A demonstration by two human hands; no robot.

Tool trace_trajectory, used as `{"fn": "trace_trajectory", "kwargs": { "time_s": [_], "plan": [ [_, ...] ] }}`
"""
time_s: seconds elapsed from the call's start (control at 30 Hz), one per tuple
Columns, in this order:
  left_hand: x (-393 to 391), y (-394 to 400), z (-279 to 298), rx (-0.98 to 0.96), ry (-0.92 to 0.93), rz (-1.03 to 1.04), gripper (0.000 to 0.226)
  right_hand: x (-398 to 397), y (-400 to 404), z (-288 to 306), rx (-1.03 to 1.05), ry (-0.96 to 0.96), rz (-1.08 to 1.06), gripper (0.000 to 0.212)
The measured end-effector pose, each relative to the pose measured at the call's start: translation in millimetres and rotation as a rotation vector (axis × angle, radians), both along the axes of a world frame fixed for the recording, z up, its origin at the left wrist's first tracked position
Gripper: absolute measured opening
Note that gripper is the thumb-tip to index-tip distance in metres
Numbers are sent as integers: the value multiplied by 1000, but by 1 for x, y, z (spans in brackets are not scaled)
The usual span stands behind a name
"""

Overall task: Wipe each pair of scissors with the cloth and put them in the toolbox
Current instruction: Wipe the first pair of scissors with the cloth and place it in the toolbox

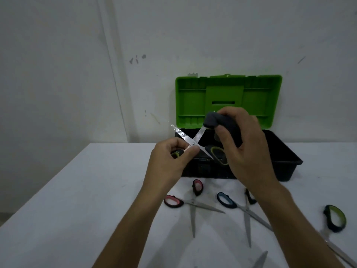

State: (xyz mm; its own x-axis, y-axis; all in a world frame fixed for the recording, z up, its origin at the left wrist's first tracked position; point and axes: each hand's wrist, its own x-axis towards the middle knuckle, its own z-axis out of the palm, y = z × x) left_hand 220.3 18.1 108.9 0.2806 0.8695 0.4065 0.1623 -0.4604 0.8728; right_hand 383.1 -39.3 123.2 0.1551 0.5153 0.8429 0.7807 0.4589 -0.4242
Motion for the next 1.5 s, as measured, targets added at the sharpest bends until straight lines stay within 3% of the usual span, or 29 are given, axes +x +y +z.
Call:
{"fn": "trace_trajectory", "kwargs": {
  "time_s": [0.17, 0.3, 0.5, 0.67, 0.77, 0.9, 1.0, 1.13, 1.37, 1.5],
  "plan": [
    [0, 6, -12, -64, -48, -48, 14, 16, 2, -7, -69, -29, -22, 19],
    [-2, 8, -11, -6, 46, -18, 14, 12, 5, -12, -134, -119, -64, 29],
    [-7, 13, -9, -22, 78, 7, 19, 3, 11, -21, -136, -304, -43, 24],
    [-10, 6, 0, 102, 118, 13, 21, 1, 12, -24, -60, -311, -47, 26],
    [-10, -1, 7, 212, 88, -1, 17, 15, 6, -7, 56, -250, -217, 24],
    [-13, -6, 14, 134, 113, -40, 19, 41, -10, 10, 68, -128, -355, 21],
    [-12, -6, 14, 181, 174, 33, 18, 26, -18, 17, 105, -194, -264, 24],
    [-16, -4, 18, 217, 164, 41, 17, -9, -6, 11, 5, -338, -108, 26],
    [-26, 7, 17, 115, 137, 52, 22, 13, 10, 14, 1, -82, -226, 24],
    [-26, 9, 17, 130, 143, 68, 23, -7, 4, 5, -43, -212, 6, 27]
  ]
}}
